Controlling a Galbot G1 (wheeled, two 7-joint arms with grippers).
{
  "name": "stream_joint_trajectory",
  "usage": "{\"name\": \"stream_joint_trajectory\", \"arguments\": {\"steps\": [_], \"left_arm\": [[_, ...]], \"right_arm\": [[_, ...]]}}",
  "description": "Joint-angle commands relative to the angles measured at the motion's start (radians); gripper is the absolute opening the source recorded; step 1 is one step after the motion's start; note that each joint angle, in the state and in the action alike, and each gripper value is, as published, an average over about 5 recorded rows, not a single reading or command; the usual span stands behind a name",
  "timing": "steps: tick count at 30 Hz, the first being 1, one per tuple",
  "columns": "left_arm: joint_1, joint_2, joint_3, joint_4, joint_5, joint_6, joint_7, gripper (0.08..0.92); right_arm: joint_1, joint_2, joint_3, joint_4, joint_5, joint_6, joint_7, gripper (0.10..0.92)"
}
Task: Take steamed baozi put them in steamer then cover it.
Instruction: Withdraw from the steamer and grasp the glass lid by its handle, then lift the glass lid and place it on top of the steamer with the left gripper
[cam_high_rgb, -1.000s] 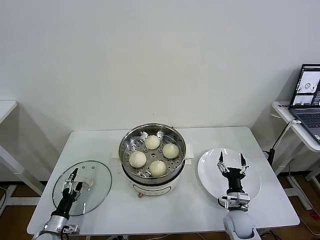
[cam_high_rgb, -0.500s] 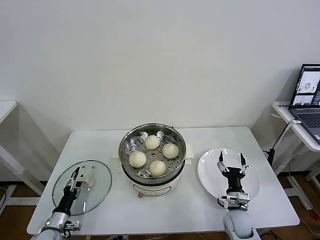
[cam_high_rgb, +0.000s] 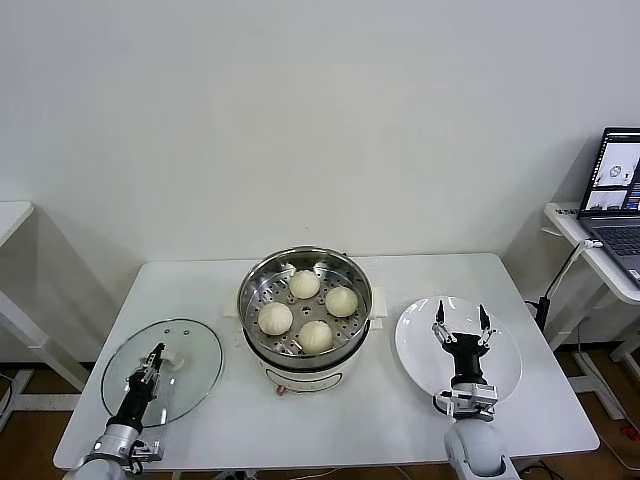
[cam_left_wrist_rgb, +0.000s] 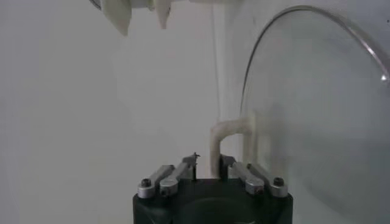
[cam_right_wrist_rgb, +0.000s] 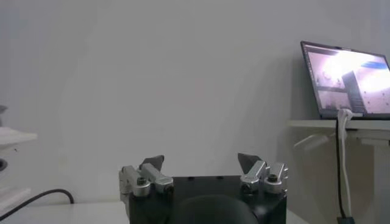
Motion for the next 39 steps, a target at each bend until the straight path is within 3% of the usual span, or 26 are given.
{"name": "stream_joint_trajectory", "arguments": {"steps": [1, 10, 18, 23, 29, 39], "left_arm": [[0.048, 0.031, -0.048, -0.228, -0.130, 0.065, 0.048, 0.196], [0.085, 0.087, -0.082, -0.679, -0.304, 0.282, 0.194, 0.187], [0.006, 0.076, 0.160, -0.916, -0.279, 0.558, 0.358, 0.187], [-0.092, 0.012, 0.389, -0.921, -0.168, 0.664, 0.444, 0.187], [-0.187, -0.065, 0.609, -0.833, -0.024, 0.755, 0.537, 0.187], [-0.300, -0.162, 0.770, -0.631, 0.134, 0.785, 0.622, 0.187]], "right_arm": [[-0.002, -0.001, 0.000, 0.004, -0.002, 0.000, 0.000, 0.823], [0.006, 0.004, -0.002, 0.007, -0.006, 0.000, 0.000, 0.823], [0.019, 0.005, 0.008, 0.007, -0.005, -0.001, 0.000, 0.823], [0.021, 0.007, 0.011, 0.000, -0.005, 0.000, -0.001, 0.823], [0.029, 0.011, 0.013, -0.017, -0.007, 0.004, -0.002, 0.823], [0.046, 0.022, 0.020, -0.040, -0.014, 0.006, -0.003, 0.823]]}}
